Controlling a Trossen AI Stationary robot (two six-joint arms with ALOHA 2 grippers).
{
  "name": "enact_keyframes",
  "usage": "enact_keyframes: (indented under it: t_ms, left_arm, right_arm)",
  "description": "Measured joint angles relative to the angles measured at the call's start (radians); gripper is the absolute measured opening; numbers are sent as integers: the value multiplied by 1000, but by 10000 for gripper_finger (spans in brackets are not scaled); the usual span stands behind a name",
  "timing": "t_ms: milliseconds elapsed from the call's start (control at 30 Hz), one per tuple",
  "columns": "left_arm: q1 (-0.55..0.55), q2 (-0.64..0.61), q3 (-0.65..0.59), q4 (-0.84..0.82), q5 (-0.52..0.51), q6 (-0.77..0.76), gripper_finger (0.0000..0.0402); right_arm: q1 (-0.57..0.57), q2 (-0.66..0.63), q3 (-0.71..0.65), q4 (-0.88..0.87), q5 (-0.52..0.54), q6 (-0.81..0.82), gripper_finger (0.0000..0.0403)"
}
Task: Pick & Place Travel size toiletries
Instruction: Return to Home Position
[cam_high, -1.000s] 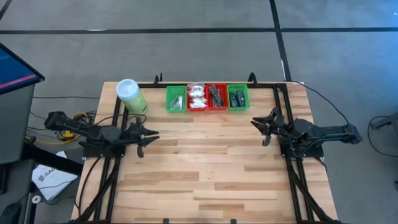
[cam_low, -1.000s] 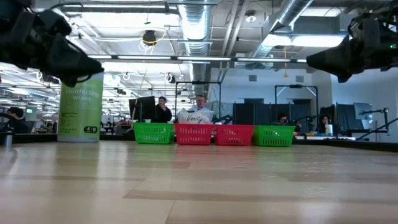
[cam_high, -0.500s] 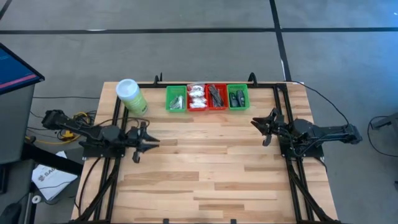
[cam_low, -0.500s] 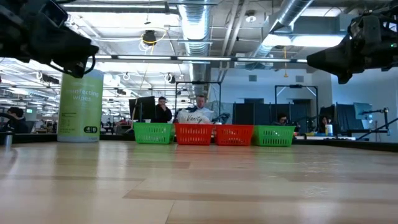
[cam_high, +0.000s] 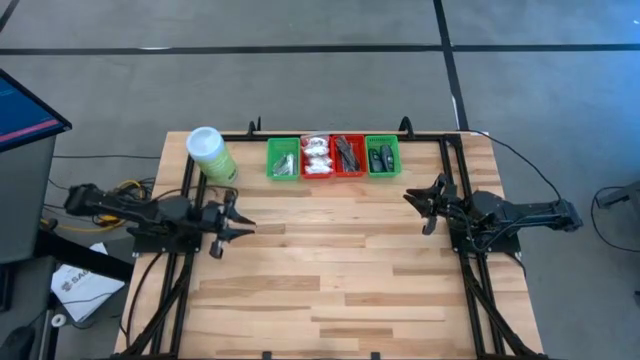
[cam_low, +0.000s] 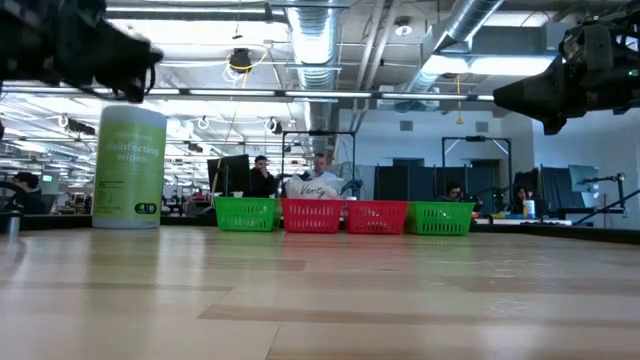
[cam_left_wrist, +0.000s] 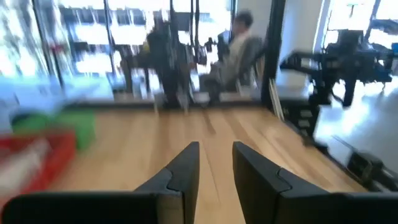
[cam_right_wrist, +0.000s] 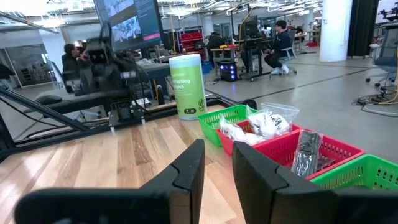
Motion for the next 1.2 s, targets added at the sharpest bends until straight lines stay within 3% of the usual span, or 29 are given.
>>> enact_keyframes:
  t_ms: [267, 433, 1200]
  left_arm:
    - [7, -20, 70, -4, 40, 30, 87]
    - [7, -12, 32, -192, 37, 9, 88]
    - [7, -3, 34, -156, 2, 66, 87]
  right_arm:
    - [0, 0, 0, 0, 0, 0, 75]
    - [0, 0, 0, 0, 0, 0, 75]
    - [0, 0, 0, 0, 0, 0, 75]
